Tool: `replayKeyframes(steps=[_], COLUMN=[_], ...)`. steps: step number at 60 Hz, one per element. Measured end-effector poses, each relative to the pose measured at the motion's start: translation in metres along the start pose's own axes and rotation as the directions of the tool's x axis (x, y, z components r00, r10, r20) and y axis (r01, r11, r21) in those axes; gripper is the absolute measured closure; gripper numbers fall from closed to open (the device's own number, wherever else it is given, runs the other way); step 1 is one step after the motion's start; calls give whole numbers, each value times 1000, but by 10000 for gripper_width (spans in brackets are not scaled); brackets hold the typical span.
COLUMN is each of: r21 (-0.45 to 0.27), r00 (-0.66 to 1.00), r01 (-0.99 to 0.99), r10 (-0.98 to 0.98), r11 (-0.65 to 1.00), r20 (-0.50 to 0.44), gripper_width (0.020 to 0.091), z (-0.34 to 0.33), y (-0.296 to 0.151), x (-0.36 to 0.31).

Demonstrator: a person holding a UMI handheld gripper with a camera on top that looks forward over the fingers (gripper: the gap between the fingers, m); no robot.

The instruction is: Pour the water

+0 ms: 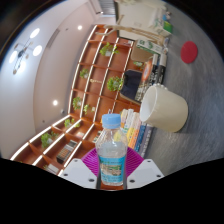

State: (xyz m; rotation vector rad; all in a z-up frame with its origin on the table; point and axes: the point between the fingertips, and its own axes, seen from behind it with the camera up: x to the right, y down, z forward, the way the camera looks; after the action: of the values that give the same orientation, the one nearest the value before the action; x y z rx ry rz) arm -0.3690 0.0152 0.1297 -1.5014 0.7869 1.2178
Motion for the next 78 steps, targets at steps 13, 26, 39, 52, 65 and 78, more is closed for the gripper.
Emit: replayKeyframes(steps=[13,26,39,52,65,78], r21=[50,39,70,41,37,-47], r00=[924,753,754,978,796,371], r01=[-381,-649,-652,-203,598,904], r10=[378,634,638,200,-589,-832], r11=[923,760,755,978,800,426], r20=[49,175,156,55,-138,-413], gripper_width=[779,786,784,784,781,764], z=[17,21,16,17,7,-16], y=[-25,-50,-55,-47,-103,-202], x=[-2,-21,-14,-38,-68,-52])
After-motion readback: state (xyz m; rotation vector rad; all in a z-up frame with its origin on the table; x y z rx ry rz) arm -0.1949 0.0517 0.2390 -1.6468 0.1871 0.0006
